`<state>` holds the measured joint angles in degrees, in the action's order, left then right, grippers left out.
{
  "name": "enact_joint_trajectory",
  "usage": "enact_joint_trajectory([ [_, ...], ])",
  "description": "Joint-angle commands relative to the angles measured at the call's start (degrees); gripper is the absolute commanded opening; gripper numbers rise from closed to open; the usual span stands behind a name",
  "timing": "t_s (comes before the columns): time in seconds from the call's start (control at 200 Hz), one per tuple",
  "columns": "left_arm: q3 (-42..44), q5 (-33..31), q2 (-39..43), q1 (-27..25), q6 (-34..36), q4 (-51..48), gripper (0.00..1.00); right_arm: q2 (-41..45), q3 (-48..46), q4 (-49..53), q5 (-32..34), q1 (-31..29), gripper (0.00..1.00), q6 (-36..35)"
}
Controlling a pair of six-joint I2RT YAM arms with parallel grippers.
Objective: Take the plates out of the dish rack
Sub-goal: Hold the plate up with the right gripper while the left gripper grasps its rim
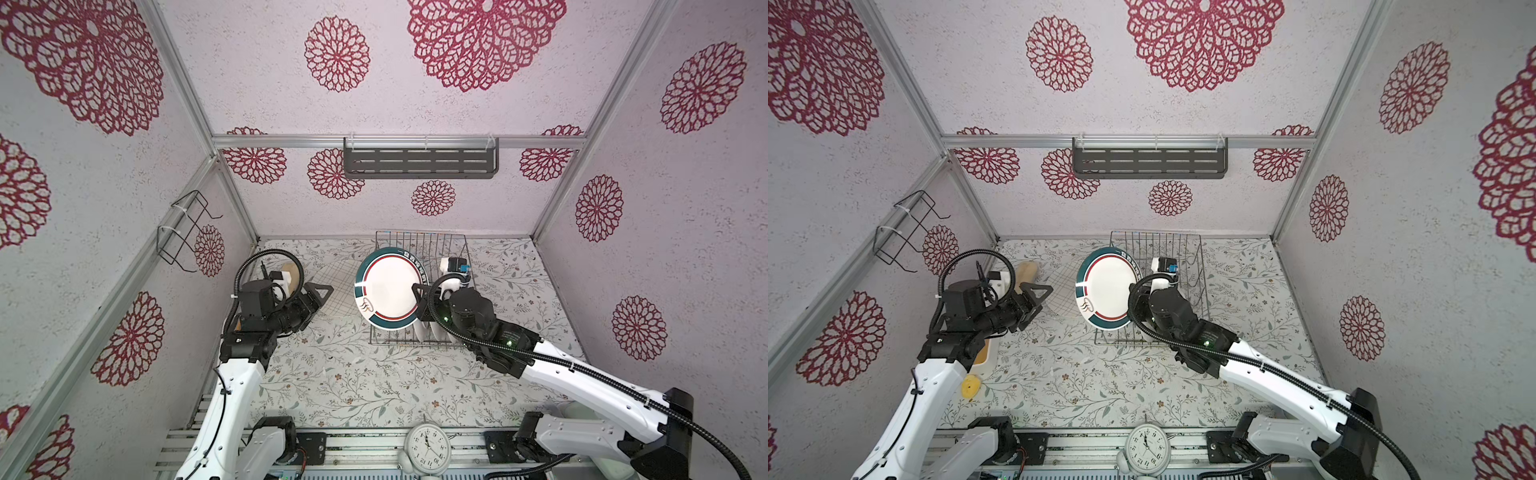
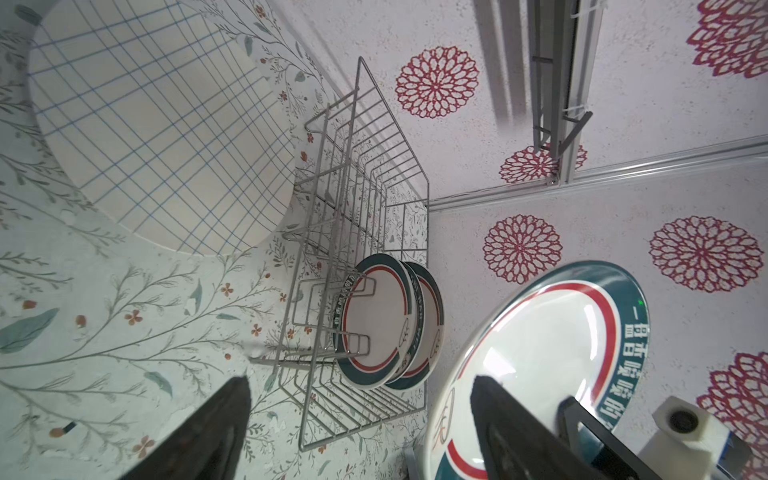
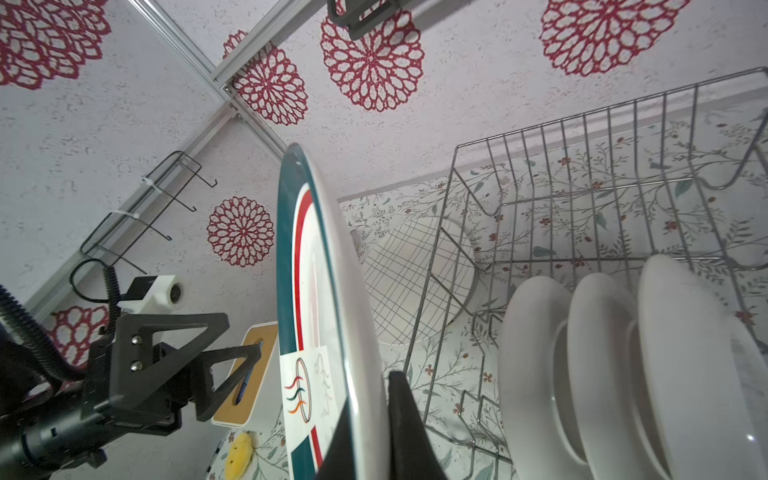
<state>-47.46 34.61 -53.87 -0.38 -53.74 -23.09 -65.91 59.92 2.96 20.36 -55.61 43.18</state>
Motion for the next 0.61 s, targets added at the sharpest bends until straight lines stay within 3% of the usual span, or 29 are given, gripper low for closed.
enact_joint_trajectory([
  [0.0, -1.49, -0.24, 0.08, -1.95, -1.34, 4.91, 0.84, 1.43, 0.42, -6.38, -5.11, 1.08, 0.00, 3.36],
  [0.335, -2.81, -0.33, -1.42, -6.54, -0.91, 6.92, 0.64, -0.29, -1.09, -10.89, -13.72, 3.47, 0.00, 7.11],
  [0.601, -2.46, 0.41, -1.85, -7.85, -1.19, 7.82, 0.53, -1.31, -1.78, -13.54, -16.57, 4.92, 0.00, 8.88],
])
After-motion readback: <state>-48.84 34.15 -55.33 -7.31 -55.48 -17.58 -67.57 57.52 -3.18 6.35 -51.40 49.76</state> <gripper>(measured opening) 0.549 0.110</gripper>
